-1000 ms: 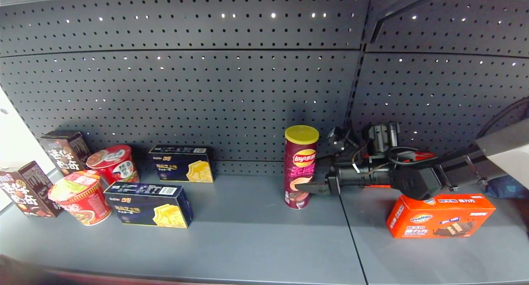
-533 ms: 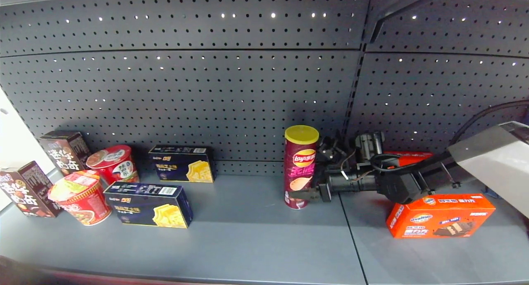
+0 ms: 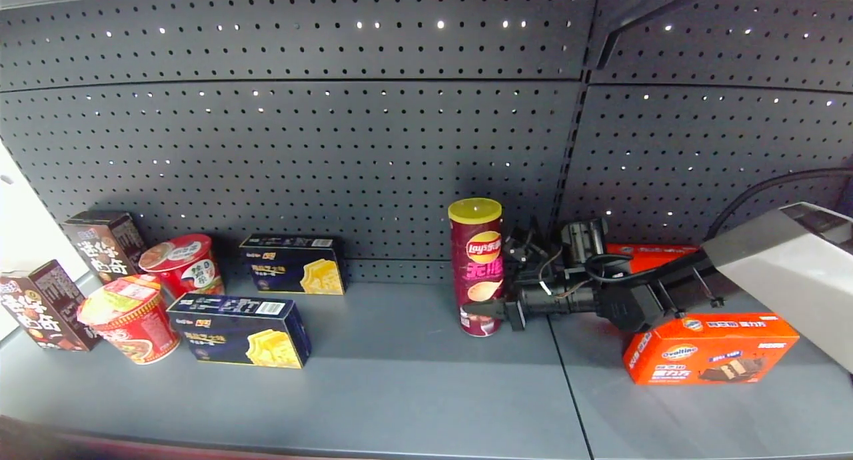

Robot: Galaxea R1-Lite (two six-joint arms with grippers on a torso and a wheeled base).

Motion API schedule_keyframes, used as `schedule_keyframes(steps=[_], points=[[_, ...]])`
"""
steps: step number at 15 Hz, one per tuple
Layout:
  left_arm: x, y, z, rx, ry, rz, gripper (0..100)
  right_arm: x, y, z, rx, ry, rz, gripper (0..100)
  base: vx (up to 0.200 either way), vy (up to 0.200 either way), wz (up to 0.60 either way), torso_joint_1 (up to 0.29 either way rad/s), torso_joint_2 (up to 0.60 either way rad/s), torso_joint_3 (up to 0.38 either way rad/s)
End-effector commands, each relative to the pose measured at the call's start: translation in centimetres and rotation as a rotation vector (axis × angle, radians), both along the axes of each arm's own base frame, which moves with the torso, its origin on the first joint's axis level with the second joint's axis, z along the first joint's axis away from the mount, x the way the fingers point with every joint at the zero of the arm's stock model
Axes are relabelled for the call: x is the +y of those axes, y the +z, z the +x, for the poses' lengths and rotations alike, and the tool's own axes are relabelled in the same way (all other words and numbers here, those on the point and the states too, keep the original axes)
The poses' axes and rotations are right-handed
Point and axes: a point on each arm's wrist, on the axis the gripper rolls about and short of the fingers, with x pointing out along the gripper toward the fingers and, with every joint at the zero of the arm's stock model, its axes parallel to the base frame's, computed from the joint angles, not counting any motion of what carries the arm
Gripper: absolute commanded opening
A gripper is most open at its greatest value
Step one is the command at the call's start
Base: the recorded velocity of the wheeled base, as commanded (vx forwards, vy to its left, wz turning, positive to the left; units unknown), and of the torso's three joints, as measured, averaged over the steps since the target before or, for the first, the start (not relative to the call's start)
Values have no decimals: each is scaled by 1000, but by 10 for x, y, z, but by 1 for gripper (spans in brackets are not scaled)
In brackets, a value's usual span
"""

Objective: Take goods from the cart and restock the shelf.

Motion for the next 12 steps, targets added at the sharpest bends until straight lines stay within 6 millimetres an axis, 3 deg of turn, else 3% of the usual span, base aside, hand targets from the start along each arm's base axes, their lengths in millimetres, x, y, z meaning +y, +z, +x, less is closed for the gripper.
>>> schedule_keyframes(steps=[1,4,5,12], points=[[0,-1,0,4,-3,0,0,-5,16,-13,-17,1,7,0,0,0,0,0,0,0],[0,0,-1,-5,-3,-1,0,-11,22,-23,-21,-25,-5,0,0,0,0,0,0,0],[1,-1,-4,-18,0,-3,0,-11,35,-35,-48,-71,-20,0,0,0,0,0,0,0],[2,-5,-9,-41,2,-7,0,-11,64,-114,-86,-106,38,0,0,0,0,0,0,0]])
